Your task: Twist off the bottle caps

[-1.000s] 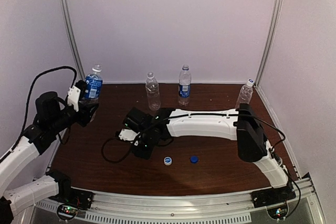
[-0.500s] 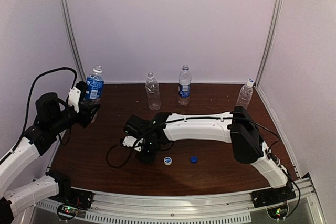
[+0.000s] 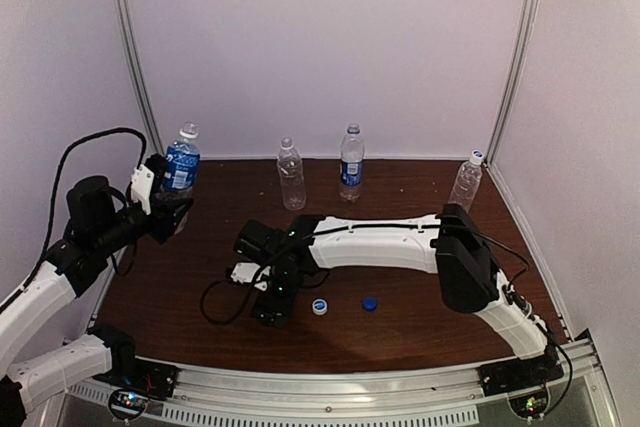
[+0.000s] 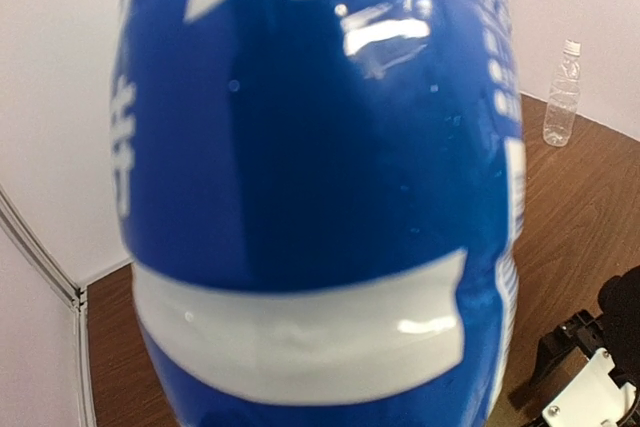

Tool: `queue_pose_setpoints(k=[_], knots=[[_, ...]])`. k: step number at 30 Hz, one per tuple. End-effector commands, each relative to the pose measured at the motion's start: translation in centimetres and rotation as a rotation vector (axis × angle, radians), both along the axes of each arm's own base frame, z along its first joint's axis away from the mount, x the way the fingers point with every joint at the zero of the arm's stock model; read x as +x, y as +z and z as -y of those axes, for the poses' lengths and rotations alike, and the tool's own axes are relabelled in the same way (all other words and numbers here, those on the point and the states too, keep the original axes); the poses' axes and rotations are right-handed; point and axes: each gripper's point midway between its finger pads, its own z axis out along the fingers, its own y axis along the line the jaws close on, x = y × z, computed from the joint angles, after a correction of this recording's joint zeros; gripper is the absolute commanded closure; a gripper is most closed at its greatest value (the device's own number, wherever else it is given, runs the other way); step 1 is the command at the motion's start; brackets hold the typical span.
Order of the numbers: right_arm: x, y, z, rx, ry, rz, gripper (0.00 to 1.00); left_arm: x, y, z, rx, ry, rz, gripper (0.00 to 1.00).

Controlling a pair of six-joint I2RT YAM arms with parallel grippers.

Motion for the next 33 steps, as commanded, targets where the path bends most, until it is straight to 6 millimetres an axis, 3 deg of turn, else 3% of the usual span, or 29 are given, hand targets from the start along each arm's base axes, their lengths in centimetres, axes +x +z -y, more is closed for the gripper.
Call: queue_pose_setpoints(k=[1,5,7,11,13,15,17,20,28,33], knots=[[0.6,6.1,-2.1,0.150,0.043,0.020,0.00,-0.2,1.3,0.4,-0.009,-0.037,0.058,0.78],[1.9,15.6,-3.3,0.422,0.054,0.036,0.00,-1.0,1.7,1.6,-0.015,-0.118,0.067,0.78],[2.8,21.5,-3.2,0.618,0.054,0.046,0.00,-2.0,2.0,2.7,-0.019,-0.204,0.078,0.79],[4.5,32.9,-1.0,1.073,0.026,0.047,0.00,-4.4,2.7,4.9,-0.049,-0.394,0.099,0.79],[4.8,37.7,0.7,1.277,0.022,0.082,0.01,-5.5,3.1,5.8,-0.063,-0.478,0.115,0.79],[4.4,41.2,1.4,1.413,0.039,0.112,0.02,-6.4,3.0,6.4,-0.077,-0.546,0.109,0.79],[3.9,43.0,0.9,1.484,0.062,0.072,0.06,-6.7,3.0,6.9,-0.087,-0.577,0.102,0.78],[3.3,43.9,-0.5,1.533,0.102,0.012,0.10,-7.1,3.0,7.3,-0.092,-0.607,0.100,0.78],[1.6,41.9,-3.9,1.423,0.170,0.069,0.10,-7.1,3.1,7.7,-0.090,-0.621,0.109,0.78],[1.5,40.6,-4.8,1.403,0.156,0.029,0.26,-7.0,3.1,7.8,-0.093,-0.621,0.109,0.78]])
